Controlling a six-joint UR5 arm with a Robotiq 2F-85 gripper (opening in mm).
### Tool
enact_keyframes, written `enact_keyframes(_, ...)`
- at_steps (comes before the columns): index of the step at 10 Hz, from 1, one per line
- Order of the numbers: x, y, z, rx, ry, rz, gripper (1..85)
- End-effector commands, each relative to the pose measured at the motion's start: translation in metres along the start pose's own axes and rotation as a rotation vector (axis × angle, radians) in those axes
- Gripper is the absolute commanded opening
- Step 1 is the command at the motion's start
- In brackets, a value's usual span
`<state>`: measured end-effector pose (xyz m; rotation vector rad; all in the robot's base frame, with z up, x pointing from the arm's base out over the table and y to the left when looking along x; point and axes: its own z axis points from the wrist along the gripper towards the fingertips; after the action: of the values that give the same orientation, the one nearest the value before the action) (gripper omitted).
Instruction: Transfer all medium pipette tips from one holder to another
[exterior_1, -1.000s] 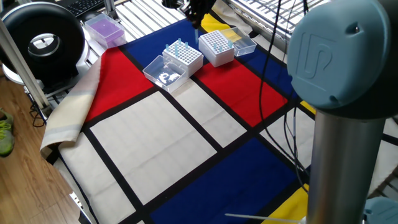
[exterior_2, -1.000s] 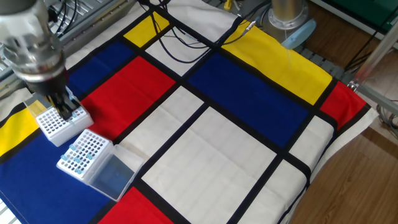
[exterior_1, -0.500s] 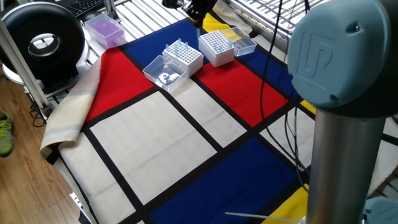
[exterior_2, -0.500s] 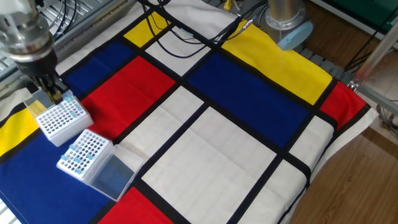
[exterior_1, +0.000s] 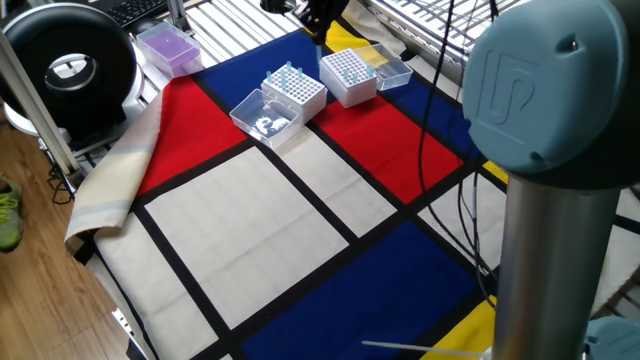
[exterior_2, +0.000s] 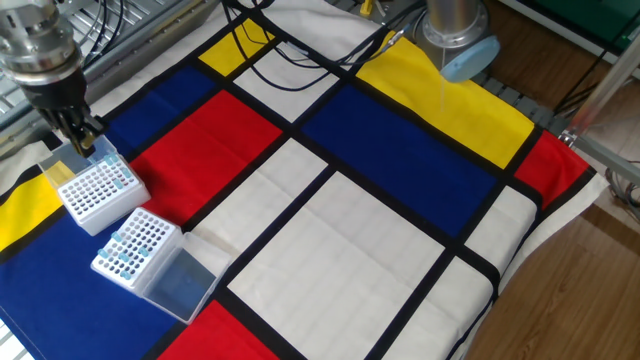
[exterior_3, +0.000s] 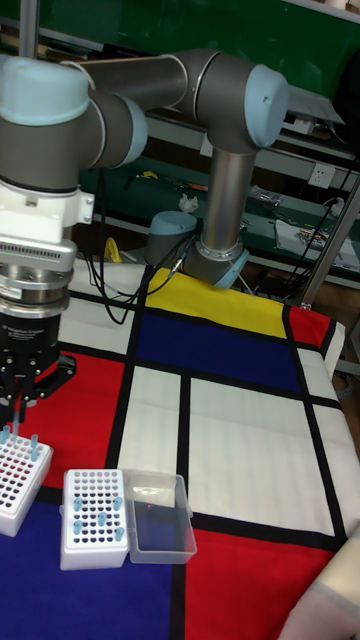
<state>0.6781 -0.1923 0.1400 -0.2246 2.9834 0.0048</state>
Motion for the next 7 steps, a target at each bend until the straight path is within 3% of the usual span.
enact_keyframes(1,0.005,-0.014,0.009,-0.009,-0.030,-0.025,1.7)
enact_keyframes(7,0.014,-0.023,0.022,-0.020,-0.053,-0.030,1.7)
